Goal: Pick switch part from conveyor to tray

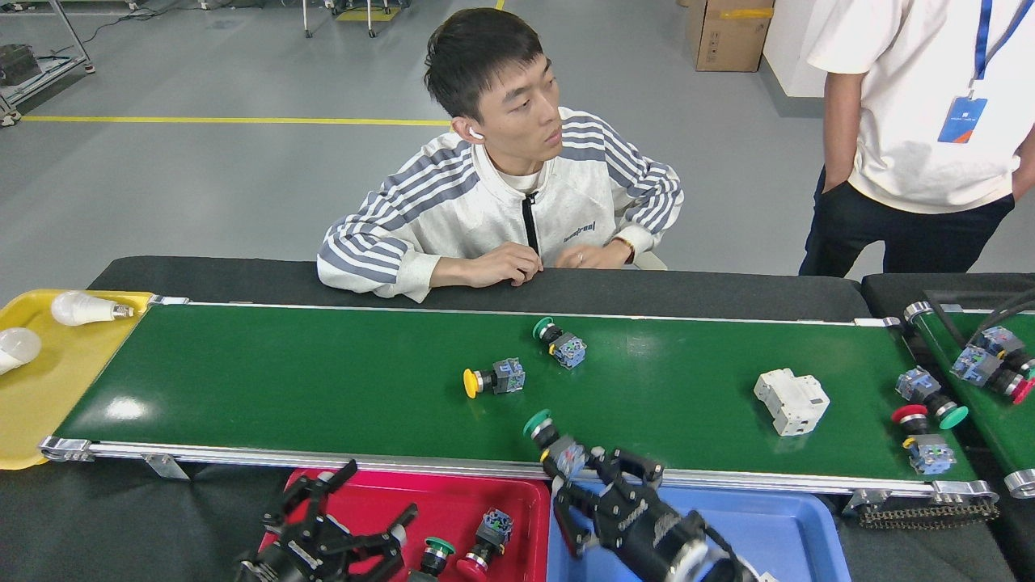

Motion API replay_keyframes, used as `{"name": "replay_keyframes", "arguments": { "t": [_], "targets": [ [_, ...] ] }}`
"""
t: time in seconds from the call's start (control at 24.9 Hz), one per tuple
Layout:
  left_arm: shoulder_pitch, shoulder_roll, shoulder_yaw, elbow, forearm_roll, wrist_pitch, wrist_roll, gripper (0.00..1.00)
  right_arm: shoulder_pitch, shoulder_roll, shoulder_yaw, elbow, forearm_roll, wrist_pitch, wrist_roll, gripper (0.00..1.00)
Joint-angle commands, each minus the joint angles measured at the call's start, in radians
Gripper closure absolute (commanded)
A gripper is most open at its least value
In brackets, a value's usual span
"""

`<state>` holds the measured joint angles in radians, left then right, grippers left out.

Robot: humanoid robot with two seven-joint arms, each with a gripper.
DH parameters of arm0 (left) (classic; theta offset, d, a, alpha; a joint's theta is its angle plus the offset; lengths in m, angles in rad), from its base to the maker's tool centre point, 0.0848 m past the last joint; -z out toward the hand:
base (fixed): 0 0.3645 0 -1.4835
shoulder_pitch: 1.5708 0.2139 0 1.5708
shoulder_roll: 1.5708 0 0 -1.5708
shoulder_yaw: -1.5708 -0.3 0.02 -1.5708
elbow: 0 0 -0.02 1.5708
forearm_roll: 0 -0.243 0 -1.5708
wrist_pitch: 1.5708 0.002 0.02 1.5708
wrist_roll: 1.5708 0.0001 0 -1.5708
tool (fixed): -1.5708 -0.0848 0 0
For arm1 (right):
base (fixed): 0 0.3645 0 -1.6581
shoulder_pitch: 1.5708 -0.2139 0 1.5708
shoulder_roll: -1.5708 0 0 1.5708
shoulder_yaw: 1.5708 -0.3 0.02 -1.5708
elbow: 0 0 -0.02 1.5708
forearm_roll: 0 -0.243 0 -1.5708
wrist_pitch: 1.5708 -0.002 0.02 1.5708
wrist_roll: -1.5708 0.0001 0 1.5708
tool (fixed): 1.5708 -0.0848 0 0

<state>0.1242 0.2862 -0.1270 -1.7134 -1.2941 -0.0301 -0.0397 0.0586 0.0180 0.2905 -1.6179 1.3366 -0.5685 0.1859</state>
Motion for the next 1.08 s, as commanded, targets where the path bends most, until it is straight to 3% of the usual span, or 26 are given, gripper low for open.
{"name": "replay_keyframes", "arguments": {
  "t": [0.0, 0.12, 0.24, 0.32, 0.44, 0.64, 0.76, 0.88, 1.04],
  "targets": [
    [-0.009, 0.007, 0.017, -0.008, 0.004, 0.131, 0.007, 0.00, -0.006, 0.017, -0.002, -0.010, -0.004, -0.054, -0.013, 0.00],
    [-0.005, 0.008, 0.035, -0.006, 0.006, 0.125, 0.007, 0.00, -0.013, 0.045, -0.057, -0.013, -0.039, -0.036, -0.014, 0.00],
    [0.000, 0.010, 0.026, -0.008, 0.001, 0.110, 0.006, 0.00, 0.007, 0.065, -0.232, -0.019, -0.051, 0.099, -0.028, 0.00],
    [-0.003, 0.008, 0.026, -0.005, -0.005, 0.019, 0.004, 0.00, 0.052, 0.097, -0.323, -0.019, -0.050, 0.277, -0.092, 0.00],
    [-0.047, 0.007, 0.038, 0.037, -0.005, -0.168, 0.003, 0.00, 0.139, 0.056, -0.350, -0.023, -0.050, 0.473, -0.224, 0.00],
    [-0.209, 0.013, 0.036, 0.201, -0.005, -0.312, 0.003, 0.00, 0.172, 0.036, -0.346, -0.034, -0.042, 0.535, -0.224, 0.00],
    [-0.293, 0.015, 0.024, 0.305, -0.005, -0.352, 0.003, 0.00, 0.121, 0.033, -0.341, -0.034, -0.030, 0.558, -0.207, 0.00],
    [-0.334, 0.010, 0.024, 0.382, -0.005, -0.465, 0.003, 0.00, 0.037, 0.028, -0.271, -0.022, 0.046, 0.567, -0.143, 0.00],
    [-0.390, 0.007, 0.009, 0.477, -0.013, -0.491, 0.004, 0.00, -0.063, 0.034, -0.191, 0.052, 0.095, 0.572, -0.094, 0.00]
  ]
}}
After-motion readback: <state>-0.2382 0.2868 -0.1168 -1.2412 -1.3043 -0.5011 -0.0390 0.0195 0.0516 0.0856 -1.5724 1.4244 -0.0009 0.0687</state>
